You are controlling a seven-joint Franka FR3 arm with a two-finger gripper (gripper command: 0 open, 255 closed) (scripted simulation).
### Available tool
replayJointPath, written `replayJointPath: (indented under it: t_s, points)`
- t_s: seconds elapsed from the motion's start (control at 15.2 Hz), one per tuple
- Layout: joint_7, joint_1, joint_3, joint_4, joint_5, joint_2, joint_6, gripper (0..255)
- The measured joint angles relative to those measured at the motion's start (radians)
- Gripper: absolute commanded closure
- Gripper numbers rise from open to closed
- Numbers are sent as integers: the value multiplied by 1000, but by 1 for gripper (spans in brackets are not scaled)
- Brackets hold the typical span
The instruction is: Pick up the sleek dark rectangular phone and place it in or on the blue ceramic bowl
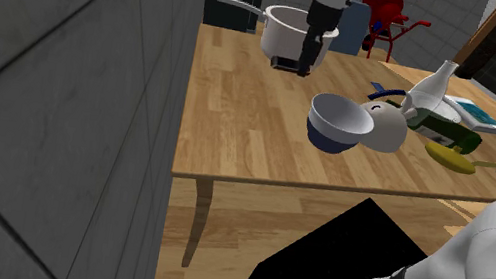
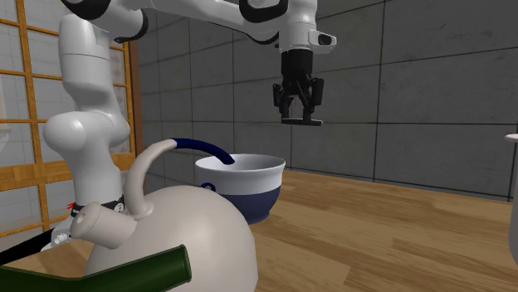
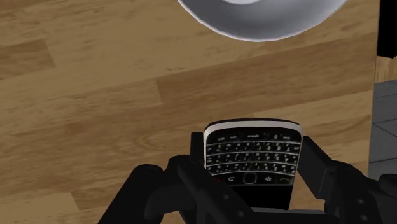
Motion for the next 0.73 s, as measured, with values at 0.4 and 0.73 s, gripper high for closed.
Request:
replayJointPath:
  t_s: [0.4, 0.73]
  points:
    - [-77, -46, -47, -176, -42, -164, 15, 255]
    - [-146, -91, -92, -288, -86, -288, 8, 255]
